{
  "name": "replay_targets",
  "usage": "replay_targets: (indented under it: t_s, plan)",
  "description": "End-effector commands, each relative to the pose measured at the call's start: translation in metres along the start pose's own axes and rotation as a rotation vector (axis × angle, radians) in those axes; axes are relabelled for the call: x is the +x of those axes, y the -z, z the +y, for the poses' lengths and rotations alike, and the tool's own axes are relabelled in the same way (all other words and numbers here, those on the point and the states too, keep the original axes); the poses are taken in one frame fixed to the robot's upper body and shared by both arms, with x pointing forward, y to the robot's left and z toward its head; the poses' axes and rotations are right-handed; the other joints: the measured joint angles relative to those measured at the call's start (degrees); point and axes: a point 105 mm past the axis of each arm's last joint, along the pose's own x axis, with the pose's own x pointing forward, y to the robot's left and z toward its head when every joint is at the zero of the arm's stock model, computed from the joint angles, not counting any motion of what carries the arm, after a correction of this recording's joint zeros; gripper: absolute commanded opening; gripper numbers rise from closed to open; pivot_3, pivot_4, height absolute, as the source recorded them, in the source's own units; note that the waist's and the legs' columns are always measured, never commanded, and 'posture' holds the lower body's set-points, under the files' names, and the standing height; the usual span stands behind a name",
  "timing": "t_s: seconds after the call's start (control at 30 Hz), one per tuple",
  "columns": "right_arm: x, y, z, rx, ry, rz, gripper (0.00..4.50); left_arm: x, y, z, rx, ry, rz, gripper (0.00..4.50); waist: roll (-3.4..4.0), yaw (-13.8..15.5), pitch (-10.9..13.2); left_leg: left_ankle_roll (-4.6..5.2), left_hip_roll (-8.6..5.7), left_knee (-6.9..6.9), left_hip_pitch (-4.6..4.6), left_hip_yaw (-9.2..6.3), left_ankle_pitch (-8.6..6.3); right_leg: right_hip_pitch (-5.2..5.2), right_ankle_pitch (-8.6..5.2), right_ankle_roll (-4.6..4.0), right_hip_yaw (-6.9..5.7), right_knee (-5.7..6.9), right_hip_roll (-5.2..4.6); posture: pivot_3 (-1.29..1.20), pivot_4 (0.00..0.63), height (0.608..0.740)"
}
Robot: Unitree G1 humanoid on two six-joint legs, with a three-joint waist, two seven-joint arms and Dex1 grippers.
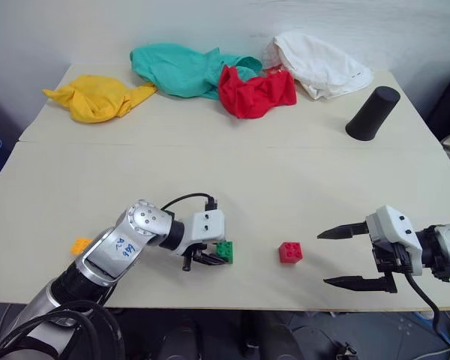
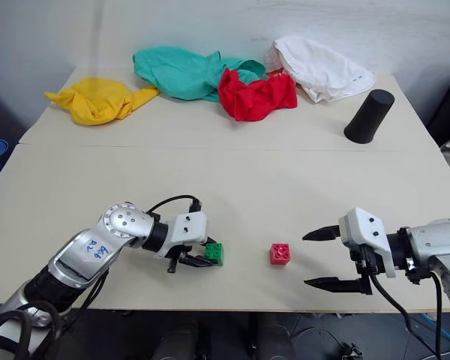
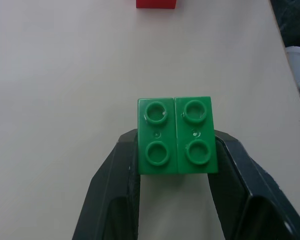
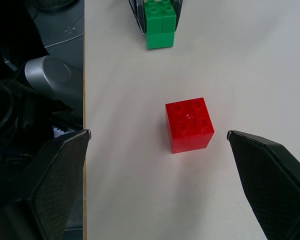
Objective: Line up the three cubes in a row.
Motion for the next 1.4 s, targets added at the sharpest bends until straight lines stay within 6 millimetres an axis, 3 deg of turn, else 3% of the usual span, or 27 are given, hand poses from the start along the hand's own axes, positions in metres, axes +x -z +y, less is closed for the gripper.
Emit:
replay_targets:
  t_s: [0.03,0.33,0.47,0.67,0.77,0.87,1.03,1.1,1.17,1.3,1.4]
  plan:
    - [-0.003,-0.008,-0.001,-0.039,0.019,-0.015,4.50,-0.003,-0.008,0.004,0.083,-0.014,-0.012,1.48,0.00,0.0,0.0,0.00,0.00,0.00,0.00,0.00,0.00,0.00,0.00,0.00,0.00,0.00,0.00,0.00,0.150,0.740]
    - [0.003,-0.010,-0.005,-0.041,0.025,-0.036,4.50,0.004,-0.005,0.002,0.074,0.021,0.008,1.48,0.00,0.0,0.0,0.00,0.00,0.02,0.00,0.00,0.00,0.01,0.00,0.00,0.00,0.00,0.00,0.00,0.150,0.740]
    - [0.005,-0.011,-0.006,-0.044,0.024,-0.041,4.50,0.004,-0.005,0.001,0.041,0.023,-0.004,2.71,0.00,0.0,0.0,0.00,-0.01,0.03,0.00,0.00,0.00,0.01,0.00,0.00,0.00,0.00,-0.01,0.00,0.150,0.740]
    - [0.007,-0.014,-0.008,-0.048,0.019,-0.055,4.50,-0.012,-0.009,0.000,-0.029,-0.007,-0.029,4.49,0.00,-0.2,0.0,0.00,0.03,0.03,0.00,-0.01,0.00,0.01,0.00,0.00,0.00,0.01,0.02,0.00,0.150,0.740]
    - [0.007,-0.016,-0.013,-0.053,0.014,-0.064,4.50,-0.037,-0.010,0.006,-0.087,-0.083,-0.046,4.49,0.00,-0.3,0.0,-0.01,0.05,0.03,0.00,-0.01,0.00,0.01,0.00,0.00,0.01,0.01,0.02,0.00,0.150,0.740]
    - [0.009,-0.025,-0.020,-0.062,-0.008,-0.103,4.50,-0.091,-0.008,0.019,-0.205,-0.256,-0.096,4.49,-0.01,-0.5,0.0,-0.02,0.09,0.04,0.01,-0.01,0.01,0.00,-0.01,-0.01,0.02,0.03,0.05,0.00,0.150,0.740]
    - [0.005,-0.043,-0.030,-0.070,-0.055,-0.157,4.50,-0.159,0.002,0.005,-0.324,-0.457,-0.210,4.49,0.04,-0.6,0.0,-0.06,0.10,0.00,0.04,-0.06,-0.02,-0.01,-0.03,-0.06,0.00,0.03,0.00,0.00,0.150,0.740]
    - [0.007,-0.045,-0.036,-0.097,-0.069,-0.152,4.50,-0.191,0.026,-0.010,-0.400,-0.624,-0.225,4.49,0.04,-0.7,0.0,-0.06,0.10,-0.01,0.04,-0.05,-0.03,-0.01,-0.04,-0.07,-0.02,-0.01,-0.02,0.00,0.150,0.740]
    - [0.009,-0.046,-0.042,-0.105,-0.083,-0.156,4.50,-0.210,0.048,-0.032,-0.473,-0.742,-0.207,4.49,0.03,-1.2,0.0,-0.08,0.11,-0.01,0.04,-0.08,-0.04,-0.01,-0.05,-0.08,-0.05,-0.02,-0.04,0.00,0.150,0.740]
    - [0.014,-0.046,-0.046,-0.118,-0.137,-0.153,4.50,-0.229,0.081,-0.077,-0.608,-0.888,-0.193,4.49,0.01,-1.0,0.0,-0.06,0.06,-0.01,0.03,-0.17,-0.07,0.03,-0.07,-0.11,-0.14,-0.03,-0.17,0.00,0.150,0.740]
    - [0.015,-0.048,-0.048,-0.128,-0.155,-0.158,4.50,-0.231,0.101,-0.100,-0.674,-0.952,-0.143,4.49,0.03,-0.6,0.0,0.00,0.01,-0.01,0.06,-0.16,-0.12,0.04,-0.07,-0.12,-0.16,-0.05,-0.28,0.00,0.150,0.740]
